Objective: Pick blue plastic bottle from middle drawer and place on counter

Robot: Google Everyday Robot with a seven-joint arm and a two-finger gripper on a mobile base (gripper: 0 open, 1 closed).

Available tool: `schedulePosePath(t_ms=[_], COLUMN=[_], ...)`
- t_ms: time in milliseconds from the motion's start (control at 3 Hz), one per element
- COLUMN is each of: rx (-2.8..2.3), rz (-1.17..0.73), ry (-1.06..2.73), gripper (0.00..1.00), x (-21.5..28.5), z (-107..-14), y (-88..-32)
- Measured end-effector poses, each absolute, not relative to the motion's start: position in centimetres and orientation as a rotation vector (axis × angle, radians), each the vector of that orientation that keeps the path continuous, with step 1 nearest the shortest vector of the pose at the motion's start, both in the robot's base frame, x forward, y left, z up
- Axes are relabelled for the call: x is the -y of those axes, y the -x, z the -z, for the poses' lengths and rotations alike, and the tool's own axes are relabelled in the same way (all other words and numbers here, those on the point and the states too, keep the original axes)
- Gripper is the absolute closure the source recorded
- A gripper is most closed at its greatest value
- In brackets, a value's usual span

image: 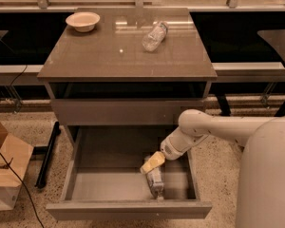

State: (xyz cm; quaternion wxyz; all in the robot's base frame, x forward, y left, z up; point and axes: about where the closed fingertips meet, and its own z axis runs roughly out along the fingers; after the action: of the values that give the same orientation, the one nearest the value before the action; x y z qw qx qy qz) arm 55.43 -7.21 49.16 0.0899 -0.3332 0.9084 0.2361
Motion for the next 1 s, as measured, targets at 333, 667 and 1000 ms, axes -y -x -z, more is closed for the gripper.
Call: schedulePosePath(t_ms=[333, 667, 1000], rx=[-2.749, -2.809, -2.854], rz=[-0.692, -0.679, -0.697], ry=[0.949, 0.918, 0.864], gripper=[0.0, 0.0, 0.0], x=[7.1, 6.8, 6.8], z=[-46.7, -43.6, -40.7], y=[-56.1, -56.6, -56.9])
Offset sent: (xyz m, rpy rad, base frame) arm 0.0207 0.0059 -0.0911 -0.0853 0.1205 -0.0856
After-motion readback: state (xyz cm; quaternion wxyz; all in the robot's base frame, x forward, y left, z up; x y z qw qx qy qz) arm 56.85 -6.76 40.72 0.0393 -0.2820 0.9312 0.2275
